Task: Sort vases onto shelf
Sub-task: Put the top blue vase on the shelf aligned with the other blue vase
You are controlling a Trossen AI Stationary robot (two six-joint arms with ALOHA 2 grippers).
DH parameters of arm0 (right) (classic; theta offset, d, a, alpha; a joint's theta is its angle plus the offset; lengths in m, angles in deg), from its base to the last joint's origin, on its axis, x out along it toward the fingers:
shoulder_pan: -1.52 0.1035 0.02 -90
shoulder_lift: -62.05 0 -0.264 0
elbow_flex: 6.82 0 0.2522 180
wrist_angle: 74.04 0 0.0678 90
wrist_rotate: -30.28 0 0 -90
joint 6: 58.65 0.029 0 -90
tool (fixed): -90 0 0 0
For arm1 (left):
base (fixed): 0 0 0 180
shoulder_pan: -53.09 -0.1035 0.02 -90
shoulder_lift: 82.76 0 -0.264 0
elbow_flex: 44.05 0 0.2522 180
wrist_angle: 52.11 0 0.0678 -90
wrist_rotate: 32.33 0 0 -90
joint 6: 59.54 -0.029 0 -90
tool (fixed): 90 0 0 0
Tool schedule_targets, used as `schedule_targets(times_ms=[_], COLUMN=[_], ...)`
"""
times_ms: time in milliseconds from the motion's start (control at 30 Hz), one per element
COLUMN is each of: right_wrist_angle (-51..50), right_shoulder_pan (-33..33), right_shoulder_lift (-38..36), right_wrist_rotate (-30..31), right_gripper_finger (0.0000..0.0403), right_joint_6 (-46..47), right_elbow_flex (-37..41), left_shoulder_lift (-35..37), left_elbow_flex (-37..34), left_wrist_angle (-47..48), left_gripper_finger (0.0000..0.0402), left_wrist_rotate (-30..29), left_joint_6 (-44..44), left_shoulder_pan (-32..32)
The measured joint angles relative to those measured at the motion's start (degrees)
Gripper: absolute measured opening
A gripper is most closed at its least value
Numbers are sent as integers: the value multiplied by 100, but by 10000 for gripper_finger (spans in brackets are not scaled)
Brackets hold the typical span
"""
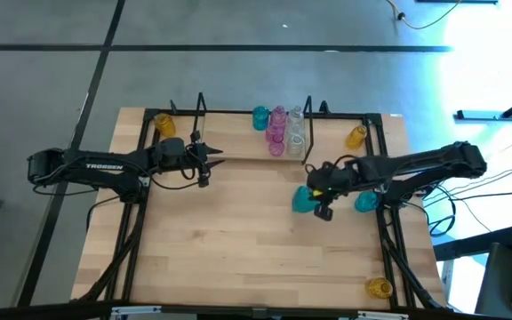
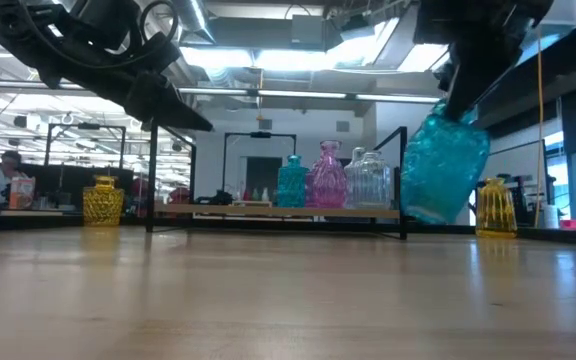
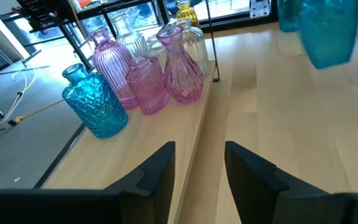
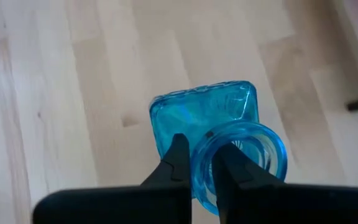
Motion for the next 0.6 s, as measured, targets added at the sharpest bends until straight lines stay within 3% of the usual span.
schedule_targets(times_ms=[233, 600], right_wrist_angle=[662, -521], right_shoulder_pan=[-20, -18], right_shoulder_lift=[609, 1838], right_wrist_rotate=[-67, 291], right_gripper_finger=[13, 13], right_joint_6=[-709, -1468], right_elbow_flex=[-147, -2212], left_shoulder_lift=[0, 0], left_elbow_flex=[-1, -1], left_wrist_angle=[-124, -121], left_gripper_finger=[133, 133], left_wrist_rotate=[-1, -44], left_joint_6=[-3, -4], left_shoulder_pan=[0, 1])
